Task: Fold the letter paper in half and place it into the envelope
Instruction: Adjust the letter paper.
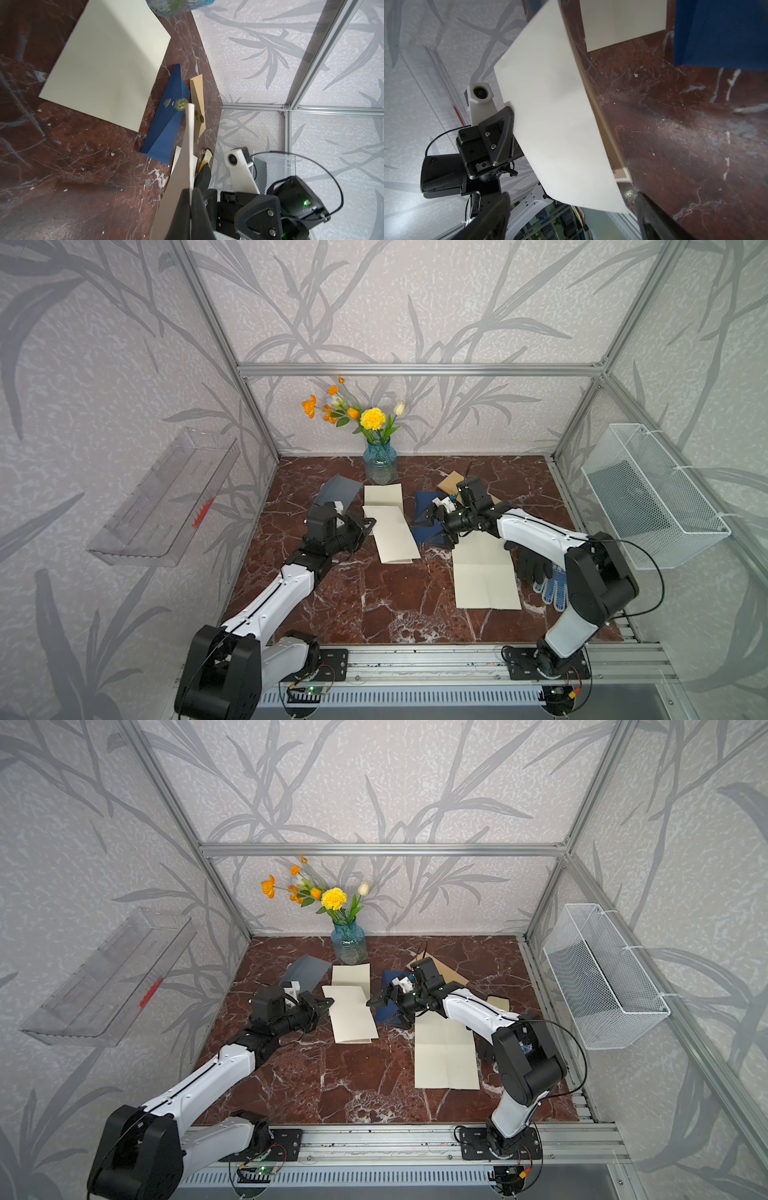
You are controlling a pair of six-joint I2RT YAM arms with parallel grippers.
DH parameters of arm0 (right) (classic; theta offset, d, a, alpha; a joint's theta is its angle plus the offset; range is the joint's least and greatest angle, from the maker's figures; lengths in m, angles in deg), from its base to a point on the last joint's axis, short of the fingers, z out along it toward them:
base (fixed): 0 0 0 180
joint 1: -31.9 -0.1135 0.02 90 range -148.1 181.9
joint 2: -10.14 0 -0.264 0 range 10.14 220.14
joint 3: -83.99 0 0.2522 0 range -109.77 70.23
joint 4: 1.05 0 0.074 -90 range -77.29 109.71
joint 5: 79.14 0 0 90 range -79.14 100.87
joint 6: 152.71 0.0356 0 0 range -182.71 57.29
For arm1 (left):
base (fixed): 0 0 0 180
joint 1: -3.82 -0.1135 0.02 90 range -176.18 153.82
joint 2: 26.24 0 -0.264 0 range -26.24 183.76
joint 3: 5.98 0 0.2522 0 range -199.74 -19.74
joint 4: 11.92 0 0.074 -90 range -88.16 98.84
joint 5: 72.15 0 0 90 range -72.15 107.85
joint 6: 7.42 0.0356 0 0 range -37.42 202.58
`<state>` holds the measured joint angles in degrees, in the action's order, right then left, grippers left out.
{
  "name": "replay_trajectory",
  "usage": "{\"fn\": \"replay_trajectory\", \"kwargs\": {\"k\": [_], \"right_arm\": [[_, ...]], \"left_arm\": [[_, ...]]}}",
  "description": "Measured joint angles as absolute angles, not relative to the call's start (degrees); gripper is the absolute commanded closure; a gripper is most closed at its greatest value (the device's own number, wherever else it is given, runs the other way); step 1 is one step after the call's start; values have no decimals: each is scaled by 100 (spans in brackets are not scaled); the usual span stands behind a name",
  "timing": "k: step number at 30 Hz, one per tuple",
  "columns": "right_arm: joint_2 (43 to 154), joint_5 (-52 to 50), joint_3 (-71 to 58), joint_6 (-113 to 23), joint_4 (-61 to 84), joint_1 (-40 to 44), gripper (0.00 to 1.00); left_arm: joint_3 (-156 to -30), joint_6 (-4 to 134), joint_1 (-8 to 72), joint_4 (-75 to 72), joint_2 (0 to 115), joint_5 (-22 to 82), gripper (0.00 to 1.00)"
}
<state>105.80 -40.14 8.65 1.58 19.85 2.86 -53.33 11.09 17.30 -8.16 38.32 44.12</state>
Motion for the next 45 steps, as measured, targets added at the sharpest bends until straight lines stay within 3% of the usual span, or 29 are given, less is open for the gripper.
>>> {"fn": "replay_trajectory", "kwargs": {"k": [10,22,24,29,33,37,40,41,43,45], "right_arm": [[10394,-3599,1470,2551,37,-284,7],[10792,-3004,1533,3360,-1106,-566,9],[10907,-2897,1533,3382,-1165,-566,19],[11095,-2652,1516,3434,-1388,-566,56],[11126,-2495,1492,3375,-1495,-566,80],[11126,-2405,1453,3292,-1550,-566,97],[11126,-2403,1383,3244,-1554,-566,100],[11126,-2405,1361,3207,-1561,-566,100],[11130,-2410,1317,3163,-1552,-566,100],[11146,-2416,1258,3096,-1541,-564,100]], "left_arm": [[-5020,97,1802,-1821,4146,3251,100],[-4994,-665,2105,-2693,4511,2630,100],[-4952,-768,2119,-2748,4511,2589,100],[-4832,-991,2125,-2770,4511,2565,100],[-4791,-1111,2123,-2789,4509,2562,100],[-4721,-1205,2125,-2813,4509,2558,100],[-4699,-1253,2123,-2816,4509,2545,99],[-4697,-1260,2123,-2816,4509,2541,95],[-4697,-1245,2123,-2813,4509,2541,71],[-4694,-1256,2125,-2809,4509,2560,26]]}}
